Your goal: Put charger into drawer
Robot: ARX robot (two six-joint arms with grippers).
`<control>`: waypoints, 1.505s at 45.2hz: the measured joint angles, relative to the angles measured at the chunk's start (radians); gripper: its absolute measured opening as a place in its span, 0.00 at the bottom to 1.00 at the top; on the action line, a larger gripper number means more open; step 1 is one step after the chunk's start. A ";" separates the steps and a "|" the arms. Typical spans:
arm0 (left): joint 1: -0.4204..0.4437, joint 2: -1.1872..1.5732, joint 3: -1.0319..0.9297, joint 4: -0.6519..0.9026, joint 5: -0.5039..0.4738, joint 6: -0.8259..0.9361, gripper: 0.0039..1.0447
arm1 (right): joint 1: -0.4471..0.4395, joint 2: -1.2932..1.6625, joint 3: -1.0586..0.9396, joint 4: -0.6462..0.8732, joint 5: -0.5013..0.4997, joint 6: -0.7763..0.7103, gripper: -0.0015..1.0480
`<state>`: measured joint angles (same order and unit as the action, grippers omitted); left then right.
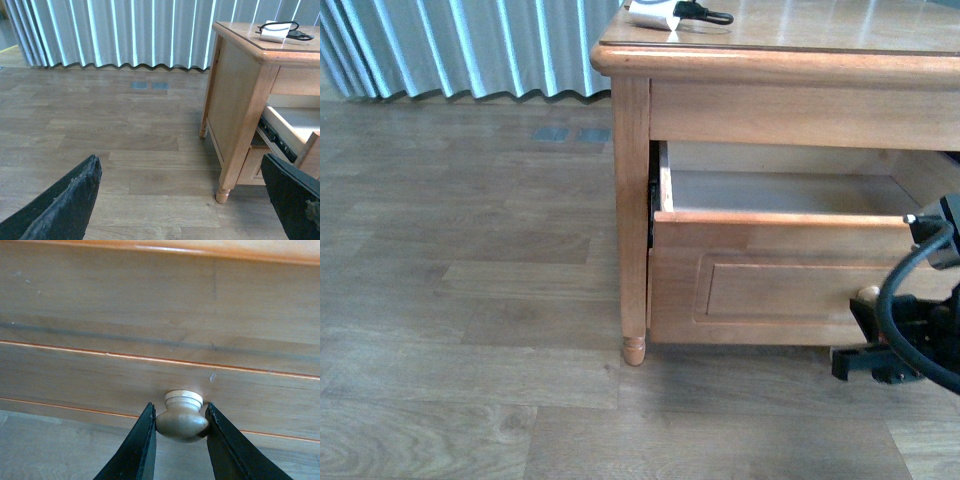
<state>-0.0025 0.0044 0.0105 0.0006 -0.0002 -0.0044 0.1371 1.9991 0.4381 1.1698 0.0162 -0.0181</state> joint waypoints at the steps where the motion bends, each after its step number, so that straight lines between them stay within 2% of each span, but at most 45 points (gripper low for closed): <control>1: 0.000 0.000 0.000 0.000 0.000 0.000 0.94 | -0.003 -0.010 -0.014 0.001 -0.008 0.000 0.23; 14: 0.000 0.000 0.000 0.000 0.000 0.000 0.94 | -0.046 -0.101 -0.175 0.036 -0.060 -0.032 0.24; 22: 0.000 0.000 0.000 0.000 0.000 0.000 0.94 | -0.068 -0.198 -0.188 0.039 -0.023 -0.030 0.51; 27: 0.000 0.000 0.000 0.000 0.000 0.000 0.94 | -0.078 -0.270 -0.195 0.004 -0.026 -0.026 0.65; 35: 0.000 0.000 0.000 0.000 0.000 0.000 0.94 | -0.090 -0.431 -0.242 -0.116 -0.078 -0.025 0.90; 37: 0.000 0.000 0.000 0.000 0.000 0.000 0.94 | -0.098 -0.472 -0.249 -0.148 -0.089 -0.022 0.94; 51: 0.000 0.000 0.000 0.000 0.000 0.000 0.94 | -0.236 -0.920 -0.249 -0.528 -0.183 -0.012 0.92; 59: 0.000 0.000 0.000 0.000 0.000 0.000 0.94 | -0.328 -1.079 -0.234 -0.659 -0.250 -0.001 0.92; 68: 0.000 0.000 0.000 0.000 0.000 0.000 0.94 | -0.504 -1.197 -0.234 -0.758 -0.372 0.021 0.92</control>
<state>-0.0025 0.0044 0.0105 0.0006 -0.0002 -0.0044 -0.3668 0.8017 0.2043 0.4114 -0.3553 0.0025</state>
